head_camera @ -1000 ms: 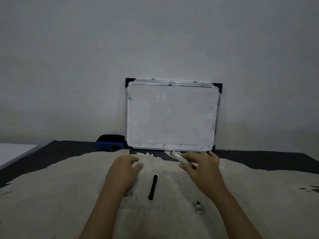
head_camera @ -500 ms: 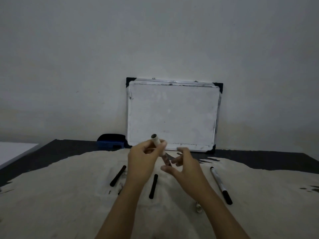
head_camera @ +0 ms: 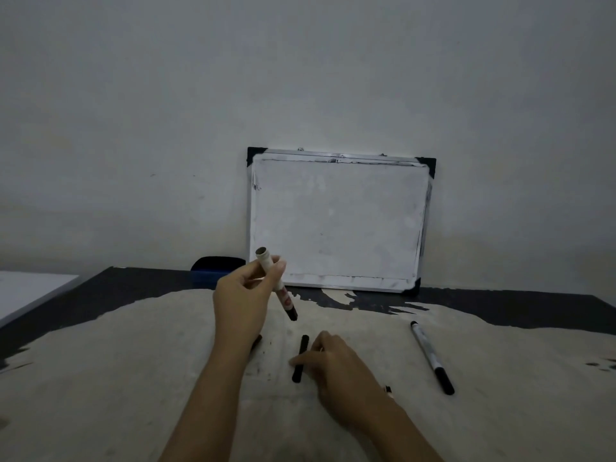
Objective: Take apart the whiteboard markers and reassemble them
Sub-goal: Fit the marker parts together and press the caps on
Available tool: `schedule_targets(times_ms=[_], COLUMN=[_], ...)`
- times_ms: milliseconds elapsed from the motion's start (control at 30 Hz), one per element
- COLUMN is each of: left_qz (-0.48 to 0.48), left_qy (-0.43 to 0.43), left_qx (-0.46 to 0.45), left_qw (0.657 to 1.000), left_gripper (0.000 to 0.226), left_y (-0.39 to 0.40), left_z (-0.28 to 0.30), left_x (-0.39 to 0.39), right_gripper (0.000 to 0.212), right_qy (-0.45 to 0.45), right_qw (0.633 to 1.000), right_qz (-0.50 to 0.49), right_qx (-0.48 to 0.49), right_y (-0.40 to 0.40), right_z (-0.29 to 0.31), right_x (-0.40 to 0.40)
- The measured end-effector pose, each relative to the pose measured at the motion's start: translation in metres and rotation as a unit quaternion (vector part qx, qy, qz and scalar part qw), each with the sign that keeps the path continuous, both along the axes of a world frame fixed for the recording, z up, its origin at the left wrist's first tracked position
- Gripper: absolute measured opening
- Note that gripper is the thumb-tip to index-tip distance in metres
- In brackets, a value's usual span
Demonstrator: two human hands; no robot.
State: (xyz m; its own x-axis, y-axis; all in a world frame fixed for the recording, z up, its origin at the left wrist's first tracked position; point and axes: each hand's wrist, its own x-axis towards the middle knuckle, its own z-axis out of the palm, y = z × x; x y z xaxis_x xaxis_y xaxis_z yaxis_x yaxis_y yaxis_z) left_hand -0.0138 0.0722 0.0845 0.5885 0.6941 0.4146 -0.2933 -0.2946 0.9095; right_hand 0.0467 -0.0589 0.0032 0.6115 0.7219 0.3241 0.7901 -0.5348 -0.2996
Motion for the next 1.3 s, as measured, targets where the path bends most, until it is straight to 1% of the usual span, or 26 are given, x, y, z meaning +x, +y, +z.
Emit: schedule_targets(times_ms=[100, 167, 200, 233, 267, 300, 333, 367, 400, 467, 500, 533, 567, 600, 700, 800, 900, 1000, 1100, 1200, 1300], left_qz=[0.0, 0.003, 0.003, 0.002, 0.0, -0.004, -0.008, -0.011, -0.014, -0.024, -0.028, -0.029, -0.027, -0.024, -0.014, 0.0, 0.021, 0.03, 0.037, 0.045, 0.052], left_qy=[0.002, 0.005, 0.007, 0.008, 0.009, 0.006, 0.002, -0.001, -0.003, -0.003, -0.003, -0.004, -0.007, -0.007, 0.001, 0.007, 0.017, 0.041, 0.055, 0.069, 0.073], left_qx=[0.006, 0.013, 0.024, 0.041, 0.064, 0.087, 0.109, 0.131, 0.154, 0.199, 0.22, 0.238, 0.258, 0.279, 0.314, 0.325, 0.335, 0.351, 0.371, 0.38, 0.375], left_qw=[1.0, 1.0, 1.0, 0.999, 0.998, 0.996, 0.994, 0.991, 0.988, 0.98, 0.975, 0.971, 0.966, 0.96, 0.949, 0.946, 0.942, 0.935, 0.926, 0.921, 0.923], left_gripper=[0.026, 0.027, 0.027, 0.028, 0.027, 0.026, 0.025, 0.024, 0.024, 0.025, 0.025, 0.025, 0.024, 0.022, 0.024, 0.022, 0.021, 0.018, 0.019, 0.022, 0.026], left_y=[-0.002, -0.004, -0.005, -0.006, -0.008, -0.009, -0.011, -0.013, -0.015, -0.019, -0.022, -0.024, -0.025, -0.027, -0.029, -0.029, -0.029, -0.03, -0.031, -0.029, -0.028], left_z=[-0.001, -0.001, -0.001, 0.0, 0.001, 0.003, 0.006, 0.008, 0.01, 0.012, 0.013, 0.014, 0.014, 0.014, 0.014, 0.013, 0.013, 0.012, 0.011, 0.011, 0.01], left_x=[0.001, 0.001, 0.001, 0.001, 0.0, 0.0, -0.001, -0.002, -0.002, -0.003, -0.003, -0.003, -0.002, -0.002, -0.001, -0.001, -0.001, -0.003, -0.003, -0.001, -0.001], right_gripper=[0.021, 0.018, 0.016, 0.012, 0.007, 0.009, 0.014, 0.013, 0.01, 0.008, 0.009, 0.011, 0.011, 0.011, 0.009, 0.008, 0.008, 0.001, 0.013, 0.02, 0.022], right_qy=[-0.059, -0.06, -0.05, -0.029, 0.005, 0.051, 0.109, 0.176, 0.247, 0.381, 0.424, 0.444, 0.45, 0.447, 0.416, 0.37, 0.314, 0.248, 0.175, 0.136, 0.134], right_qw=[0.998, 0.998, 0.999, 0.999, 0.997, 0.989, 0.972, 0.94, 0.894, 0.772, 0.718, 0.686, 0.673, 0.668, 0.675, 0.704, 0.742, 0.786, 0.822, 0.839, 0.843], right_qz=[0.004, -0.008, -0.02, -0.035, -0.046, -0.054, -0.058, -0.054, -0.037, 0.044, 0.085, 0.107, 0.113, 0.108, 0.058, 0.003, -0.015, -0.018, -0.042, -0.055, -0.055], right_qx=[-0.004, -0.016, -0.005, 0.023, 0.07, 0.129, 0.201, 0.285, 0.371, 0.507, 0.546, 0.566, 0.577, 0.585, 0.607, 0.606, 0.592, 0.566, 0.54, 0.524, 0.518], right_y=[-0.003, -0.007, -0.009, -0.011, -0.013, -0.017, -0.021, -0.027, -0.033, -0.044, -0.047, -0.049, -0.05, -0.049, -0.045, -0.044, -0.043, -0.041, -0.038, -0.036, -0.036], right_z=[0.005, 0.008, 0.01, 0.015, 0.023, 0.033, 0.046, 0.061, 0.077, 0.104, 0.114, 0.122, 0.127, 0.129, 0.127, 0.123, 0.121, 0.12, 0.116, 0.111, 0.108], right_x=[-0.001, 0.001, 0.003, 0.006, 0.009, 0.013, 0.016, 0.016, 0.014, 0.004, -0.001, -0.006, -0.009, -0.012, -0.014, -0.012, -0.011, -0.013, -0.014, -0.013, -0.009])
